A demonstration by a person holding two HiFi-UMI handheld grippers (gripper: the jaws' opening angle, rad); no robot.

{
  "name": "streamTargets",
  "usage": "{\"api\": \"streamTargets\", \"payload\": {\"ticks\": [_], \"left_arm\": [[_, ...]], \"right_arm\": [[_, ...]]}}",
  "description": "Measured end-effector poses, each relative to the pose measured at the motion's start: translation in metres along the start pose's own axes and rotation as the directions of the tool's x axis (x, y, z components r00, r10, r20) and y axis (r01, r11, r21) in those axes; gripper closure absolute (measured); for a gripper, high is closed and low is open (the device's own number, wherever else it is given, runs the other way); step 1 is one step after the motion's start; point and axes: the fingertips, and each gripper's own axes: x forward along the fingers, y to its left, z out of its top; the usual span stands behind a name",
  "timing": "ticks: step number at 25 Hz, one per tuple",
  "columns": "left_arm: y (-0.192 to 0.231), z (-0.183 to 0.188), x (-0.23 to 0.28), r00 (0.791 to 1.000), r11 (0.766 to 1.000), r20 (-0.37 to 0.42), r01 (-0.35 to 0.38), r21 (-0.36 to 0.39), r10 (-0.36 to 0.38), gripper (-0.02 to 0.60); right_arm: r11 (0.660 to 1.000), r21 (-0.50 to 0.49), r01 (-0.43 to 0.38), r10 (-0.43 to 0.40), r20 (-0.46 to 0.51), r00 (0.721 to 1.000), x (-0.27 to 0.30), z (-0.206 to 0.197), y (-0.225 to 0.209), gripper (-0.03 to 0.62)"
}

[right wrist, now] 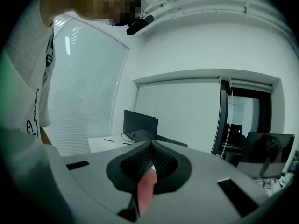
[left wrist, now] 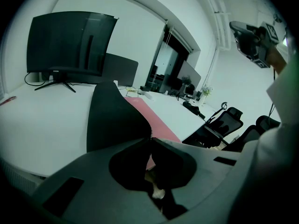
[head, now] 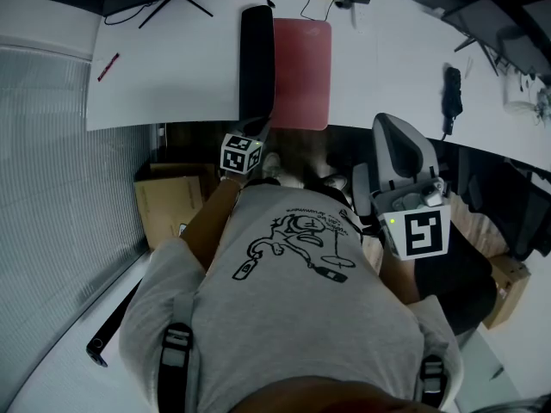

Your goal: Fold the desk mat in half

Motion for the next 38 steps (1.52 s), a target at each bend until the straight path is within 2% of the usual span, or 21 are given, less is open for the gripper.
{"api": "streamTargets", "payload": {"ticks": [38], "left_arm": [[-0.050,0.003,0.027,0.998,0.997,-0.052,0.047,0.069,-0.043,0.549]], "right_arm": [[0.999,0.008,0.045,-0.045,0.022,0.999,-0.040,-0.004,-0.033,0.588]]}}
